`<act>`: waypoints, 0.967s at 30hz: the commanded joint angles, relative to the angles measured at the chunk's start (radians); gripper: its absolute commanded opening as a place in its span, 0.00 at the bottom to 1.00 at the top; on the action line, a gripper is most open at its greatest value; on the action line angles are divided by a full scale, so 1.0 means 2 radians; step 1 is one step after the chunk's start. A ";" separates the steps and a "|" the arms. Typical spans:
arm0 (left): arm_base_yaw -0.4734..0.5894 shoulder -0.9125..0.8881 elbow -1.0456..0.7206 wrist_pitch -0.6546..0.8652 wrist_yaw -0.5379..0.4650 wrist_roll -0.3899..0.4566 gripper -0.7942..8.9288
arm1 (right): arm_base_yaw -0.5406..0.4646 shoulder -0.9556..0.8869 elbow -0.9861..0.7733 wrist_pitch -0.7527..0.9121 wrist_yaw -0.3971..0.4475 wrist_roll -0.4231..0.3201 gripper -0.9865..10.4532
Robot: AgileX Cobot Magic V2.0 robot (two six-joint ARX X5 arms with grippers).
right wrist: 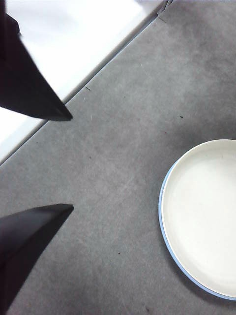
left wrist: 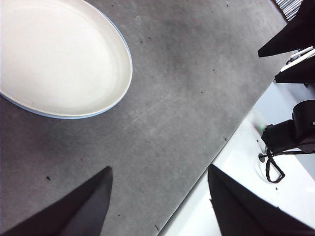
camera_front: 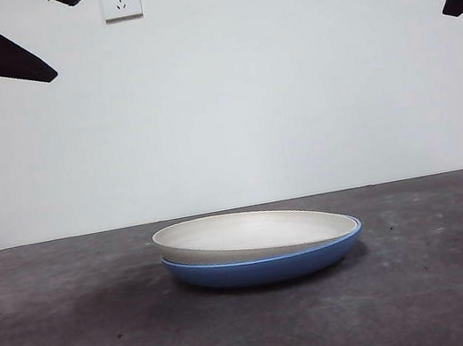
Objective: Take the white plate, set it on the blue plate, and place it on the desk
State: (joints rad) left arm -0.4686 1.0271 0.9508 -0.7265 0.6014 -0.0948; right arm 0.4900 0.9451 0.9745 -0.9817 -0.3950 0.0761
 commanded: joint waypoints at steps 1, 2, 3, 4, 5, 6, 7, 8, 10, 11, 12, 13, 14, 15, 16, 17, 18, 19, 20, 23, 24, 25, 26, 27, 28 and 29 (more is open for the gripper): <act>-0.002 0.004 0.005 0.004 0.002 0.004 0.27 | 0.003 0.004 0.005 0.004 -0.003 -0.003 0.18; -0.002 0.004 0.005 0.005 0.002 0.005 0.20 | 0.003 0.004 0.005 0.004 -0.003 -0.004 0.11; -0.002 0.004 0.005 0.005 0.002 0.005 0.12 | 0.003 0.004 0.005 0.005 -0.002 -0.006 0.09; -0.002 0.004 0.005 0.005 0.002 0.004 0.08 | 0.003 0.004 0.005 0.006 -0.002 -0.006 0.09; -0.002 0.004 0.005 0.005 0.002 0.004 0.09 | 0.003 0.004 0.005 0.009 -0.002 -0.005 0.09; -0.002 0.004 0.005 0.005 0.002 0.004 0.09 | 0.003 0.004 0.005 0.013 -0.002 -0.005 0.09; -0.002 0.004 0.005 0.005 0.002 0.004 0.09 | 0.003 0.004 0.005 0.019 -0.001 -0.003 0.09; -0.002 0.004 0.005 0.005 0.002 0.004 0.09 | 0.003 0.004 0.005 0.027 -0.001 -0.003 0.09; -0.002 0.004 0.005 0.005 0.002 0.004 0.09 | 0.003 0.004 0.006 0.041 0.000 -0.003 0.09; -0.002 0.004 0.005 0.005 0.002 0.004 0.09 | 0.003 0.004 0.006 0.047 0.000 -0.003 0.09; -0.002 0.004 0.005 0.005 0.002 0.004 0.09 | 0.003 0.004 0.006 0.055 0.000 -0.003 0.09; -0.002 0.004 0.005 0.005 0.002 0.004 0.09 | 0.003 0.004 0.006 0.061 0.000 -0.003 0.09; -0.002 0.004 0.005 0.005 0.002 0.004 0.09 | 0.003 0.004 0.006 0.068 0.000 -0.003 0.09; -0.002 0.004 0.005 0.005 0.002 0.004 0.09 | 0.003 0.004 0.006 0.073 0.000 -0.003 0.09; -0.002 0.004 0.005 0.005 0.002 0.004 0.09 | 0.003 0.004 0.006 0.077 0.000 -0.003 0.09; -0.002 0.004 0.005 0.005 0.002 0.004 0.09 | 0.003 0.004 0.006 0.083 0.000 -0.003 0.09; -0.002 0.004 0.005 0.005 0.002 0.004 0.09 | 0.003 0.004 0.006 0.089 0.000 -0.003 0.09; -0.002 0.004 0.005 0.005 0.002 0.004 0.09 | 0.003 0.004 0.006 0.093 0.000 -0.003 0.09; -0.002 0.004 0.005 0.005 0.002 0.004 0.09 | 0.003 0.004 0.006 0.098 0.000 -0.003 0.09; -0.002 0.004 0.005 0.005 0.002 0.004 0.09 | 0.003 0.004 0.006 0.106 0.000 -0.003 0.09; -0.002 0.004 0.005 0.008 0.001 0.005 0.09 | 0.003 0.004 0.006 0.109 0.000 -0.003 0.09; -0.002 0.004 0.005 0.011 0.001 0.004 0.09 | 0.003 0.004 0.006 0.113 0.000 -0.003 0.09; -0.002 0.004 0.005 0.010 0.001 0.004 0.09 | 0.003 0.004 0.006 0.116 0.000 -0.003 0.09; -0.002 0.002 0.005 0.009 0.000 0.011 0.09 | 0.003 0.004 0.006 0.119 0.000 -0.003 0.09; -0.001 -0.002 0.005 0.008 -0.001 0.031 0.09 | 0.003 0.004 0.006 0.122 0.000 -0.003 0.09; 0.005 -0.012 0.005 0.008 -0.006 0.060 0.09 | 0.003 0.004 0.006 0.124 0.001 -0.003 0.09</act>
State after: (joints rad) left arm -0.4614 1.0191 0.9504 -0.7155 0.5961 -0.0654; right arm 0.4900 0.9451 0.9745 -0.7441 -0.3931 0.0750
